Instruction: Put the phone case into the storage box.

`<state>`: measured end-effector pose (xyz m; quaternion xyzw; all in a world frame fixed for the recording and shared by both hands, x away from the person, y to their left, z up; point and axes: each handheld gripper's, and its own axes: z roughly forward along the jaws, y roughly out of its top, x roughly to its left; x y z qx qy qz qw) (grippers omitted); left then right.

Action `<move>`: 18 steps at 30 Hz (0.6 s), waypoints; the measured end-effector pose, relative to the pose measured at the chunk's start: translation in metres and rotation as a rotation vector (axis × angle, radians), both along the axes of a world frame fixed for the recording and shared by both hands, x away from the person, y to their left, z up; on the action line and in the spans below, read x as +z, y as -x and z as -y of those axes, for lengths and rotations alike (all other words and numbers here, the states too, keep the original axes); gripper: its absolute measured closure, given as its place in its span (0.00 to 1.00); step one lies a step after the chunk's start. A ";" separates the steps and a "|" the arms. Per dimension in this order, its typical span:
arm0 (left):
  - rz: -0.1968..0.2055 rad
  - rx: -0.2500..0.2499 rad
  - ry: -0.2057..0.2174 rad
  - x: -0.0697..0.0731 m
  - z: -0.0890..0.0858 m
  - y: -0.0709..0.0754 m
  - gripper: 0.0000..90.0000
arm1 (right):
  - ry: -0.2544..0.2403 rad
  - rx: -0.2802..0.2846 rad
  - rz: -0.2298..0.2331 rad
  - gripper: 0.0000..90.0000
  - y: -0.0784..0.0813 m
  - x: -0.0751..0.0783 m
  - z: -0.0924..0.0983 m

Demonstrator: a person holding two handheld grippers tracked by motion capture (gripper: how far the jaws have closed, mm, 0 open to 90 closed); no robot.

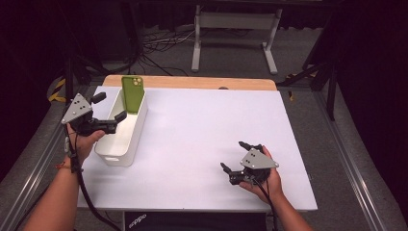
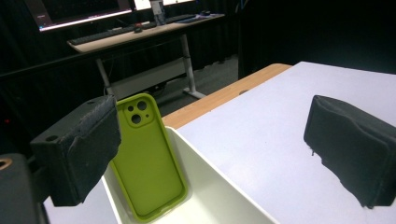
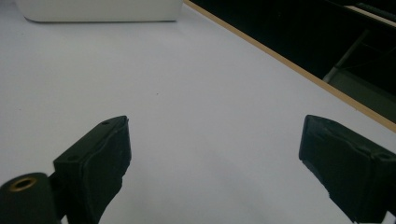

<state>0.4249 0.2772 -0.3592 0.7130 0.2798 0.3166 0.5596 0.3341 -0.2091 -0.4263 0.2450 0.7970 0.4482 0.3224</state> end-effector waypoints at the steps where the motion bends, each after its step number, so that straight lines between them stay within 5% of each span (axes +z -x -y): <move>1: 0.001 -0.003 -0.008 0.000 0.001 0.001 0.06 | 0.001 0.001 0.005 0.11 0.001 0.000 0.000; 18: 0.025 -0.053 -0.018 -0.002 0.013 0.019 0.06 | 0.000 0.007 0.014 0.11 0.002 0.003 0.000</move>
